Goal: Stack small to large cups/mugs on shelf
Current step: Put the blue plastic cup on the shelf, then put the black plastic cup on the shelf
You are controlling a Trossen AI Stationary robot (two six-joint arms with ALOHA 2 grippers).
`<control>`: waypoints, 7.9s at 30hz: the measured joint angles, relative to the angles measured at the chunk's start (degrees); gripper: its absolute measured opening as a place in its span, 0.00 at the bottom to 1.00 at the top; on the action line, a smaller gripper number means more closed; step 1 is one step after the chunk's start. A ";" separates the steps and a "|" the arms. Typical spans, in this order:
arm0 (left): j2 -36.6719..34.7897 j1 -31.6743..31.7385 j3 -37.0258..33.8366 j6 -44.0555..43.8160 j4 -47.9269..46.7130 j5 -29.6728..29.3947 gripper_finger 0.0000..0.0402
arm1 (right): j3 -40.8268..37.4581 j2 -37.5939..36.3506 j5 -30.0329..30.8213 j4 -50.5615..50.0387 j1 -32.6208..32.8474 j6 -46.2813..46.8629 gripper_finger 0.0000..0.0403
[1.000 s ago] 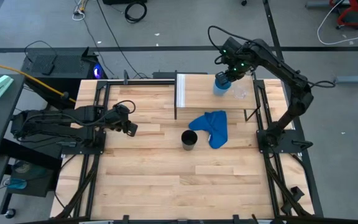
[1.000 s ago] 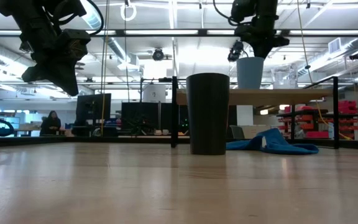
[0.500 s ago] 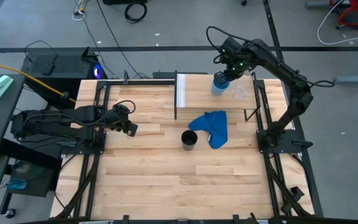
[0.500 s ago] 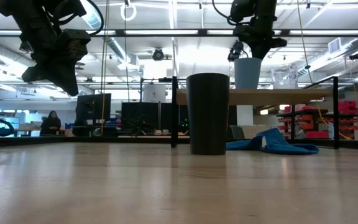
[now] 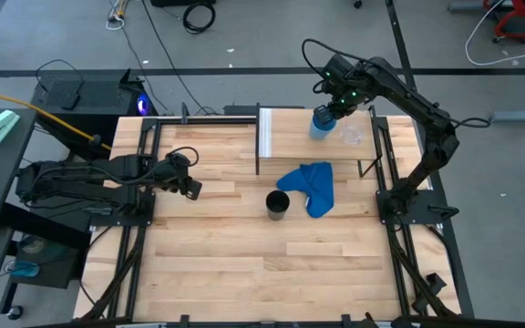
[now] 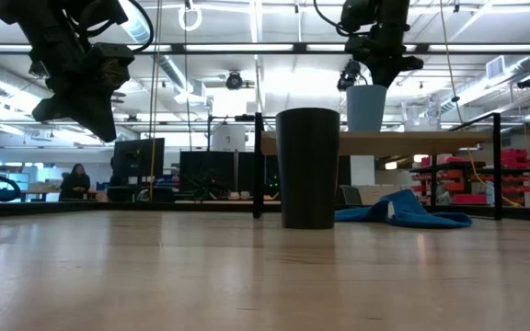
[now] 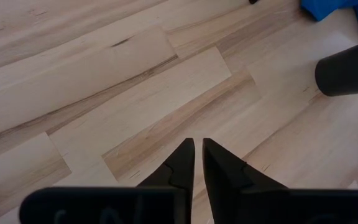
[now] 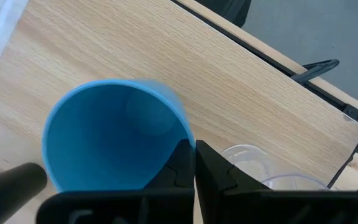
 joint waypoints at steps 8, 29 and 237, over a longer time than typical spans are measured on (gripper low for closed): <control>-0.01 0.00 0.00 0.00 0.00 0.00 0.08 | 0.00 0.00 -1.42 1.19 0.00 -0.92 0.07; 0.00 0.01 0.00 0.00 -0.01 -0.01 0.07 | 0.00 0.00 -1.73 1.60 0.00 -0.61 0.10; 0.00 -0.01 0.02 0.00 1.47 -0.01 0.07 | 18.60 10.19 4.05 0.39 40.29 7.23 0.00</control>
